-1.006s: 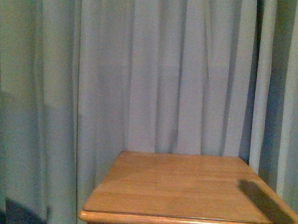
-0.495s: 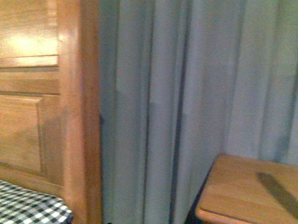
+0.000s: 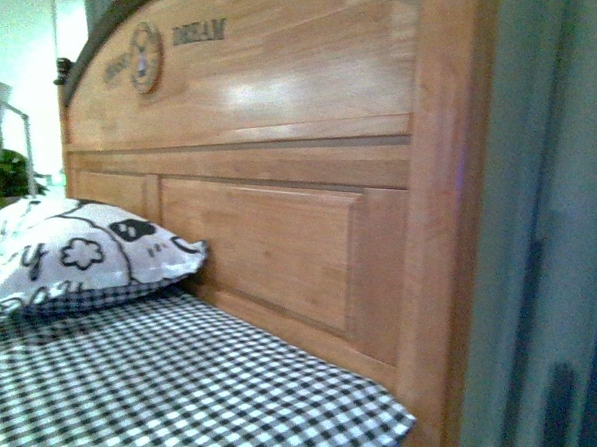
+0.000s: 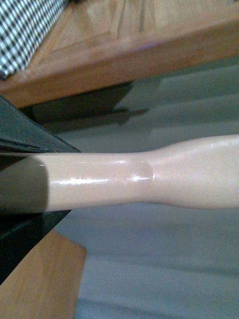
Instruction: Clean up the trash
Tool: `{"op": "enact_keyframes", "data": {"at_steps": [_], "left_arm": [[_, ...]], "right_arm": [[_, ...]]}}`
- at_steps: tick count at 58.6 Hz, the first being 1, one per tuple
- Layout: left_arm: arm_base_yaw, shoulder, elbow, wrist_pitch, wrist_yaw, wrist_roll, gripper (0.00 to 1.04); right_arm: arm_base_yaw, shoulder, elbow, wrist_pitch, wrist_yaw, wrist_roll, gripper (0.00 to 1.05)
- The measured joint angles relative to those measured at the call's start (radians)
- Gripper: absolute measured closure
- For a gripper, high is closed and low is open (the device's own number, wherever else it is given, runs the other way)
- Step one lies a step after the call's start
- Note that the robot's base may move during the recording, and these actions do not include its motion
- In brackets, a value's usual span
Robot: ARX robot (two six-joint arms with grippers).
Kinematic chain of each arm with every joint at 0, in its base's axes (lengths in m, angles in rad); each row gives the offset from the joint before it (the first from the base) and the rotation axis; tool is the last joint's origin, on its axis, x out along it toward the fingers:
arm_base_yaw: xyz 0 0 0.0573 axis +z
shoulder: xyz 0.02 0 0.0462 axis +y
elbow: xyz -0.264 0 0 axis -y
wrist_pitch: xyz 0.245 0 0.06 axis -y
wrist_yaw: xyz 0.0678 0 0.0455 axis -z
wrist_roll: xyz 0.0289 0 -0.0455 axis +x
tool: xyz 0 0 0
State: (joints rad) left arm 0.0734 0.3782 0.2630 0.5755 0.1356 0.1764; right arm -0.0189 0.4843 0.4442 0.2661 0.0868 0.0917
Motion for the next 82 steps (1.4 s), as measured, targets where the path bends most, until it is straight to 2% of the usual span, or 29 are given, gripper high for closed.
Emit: {"op": "enact_keyframes", "data": {"at_steps": [67,69,72,74,76,82], "left_arm": [[0.002,-0.003,0.0,0.0,0.005,-0.006,0.77],[0.002,-0.003,0.011,-0.048,-0.005,-0.024,0.77],[0.023,0.01,0.086,-0.261,0.01,-0.096,0.77],[0.066,0.043,0.151,-0.412,0.049,-0.153,0.77],[0.106,0.07,0.188,-0.491,0.084,-0.184,0.77],[0.213,0.188,0.23,-0.559,0.243,-0.179,0.77]], "right_arm": [[0.0,0.006,-0.003,0.0,0.0,0.0,0.84],[0.0,0.006,-0.003,0.0,0.0,0.0,0.84],[0.0,0.004,-0.003,0.0,0.0,0.0,0.84],[0.0,-0.001,-0.003,0.0,0.002,0.0,0.84],[0.0,-0.002,-0.003,0.0,0.0,0.0,0.84],[0.001,-0.002,-0.003,0.0,-0.006,0.0,0.84]]}}
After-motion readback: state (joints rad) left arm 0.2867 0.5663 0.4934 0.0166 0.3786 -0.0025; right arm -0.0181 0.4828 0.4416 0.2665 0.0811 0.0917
